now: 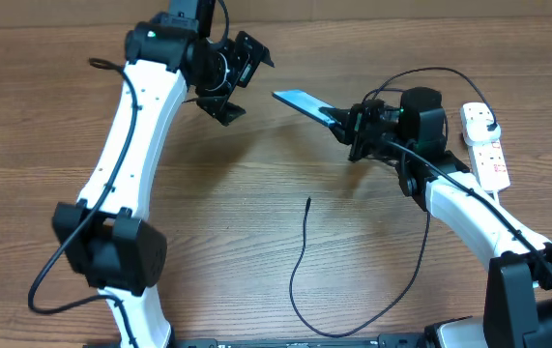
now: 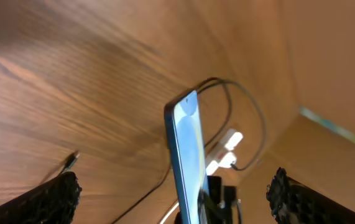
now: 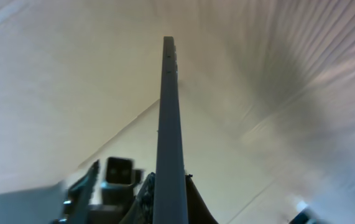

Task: Plug charger to phone and switch on socket

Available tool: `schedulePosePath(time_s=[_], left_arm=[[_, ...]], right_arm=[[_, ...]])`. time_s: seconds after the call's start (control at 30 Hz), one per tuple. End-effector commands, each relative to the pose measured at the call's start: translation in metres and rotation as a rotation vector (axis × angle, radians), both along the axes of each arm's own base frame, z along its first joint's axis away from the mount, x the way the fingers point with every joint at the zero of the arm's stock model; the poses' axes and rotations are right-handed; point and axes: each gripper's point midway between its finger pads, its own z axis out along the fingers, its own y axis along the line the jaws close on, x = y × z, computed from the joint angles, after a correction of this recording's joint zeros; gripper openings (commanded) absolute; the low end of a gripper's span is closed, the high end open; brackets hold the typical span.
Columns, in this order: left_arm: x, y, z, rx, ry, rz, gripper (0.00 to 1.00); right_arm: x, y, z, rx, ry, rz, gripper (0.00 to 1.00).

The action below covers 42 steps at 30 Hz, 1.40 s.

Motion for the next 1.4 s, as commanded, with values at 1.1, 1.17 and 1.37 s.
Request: schedulePosePath(time_s=[1.1, 1.17, 1.37], left_arm=[[0.014, -0.037, 0.037, -0.043, -0.147, 0.042, 0.39], [0.015, -0.036, 0.037, -0.041, -0.148, 0.043, 0.35], [0.015, -0.037, 0.037, -0.042, -0.151, 0.042, 0.17]], right_arm=[[-0.015, 0.038, 0.106, 0.267, -0.283, 0.142, 0.04], [-0.015, 0.039, 0.106, 0.267, -0.282, 0.145, 0.04], [-0.016, 0.039, 0.115, 0.277, -0.329, 0.150, 0.04]])
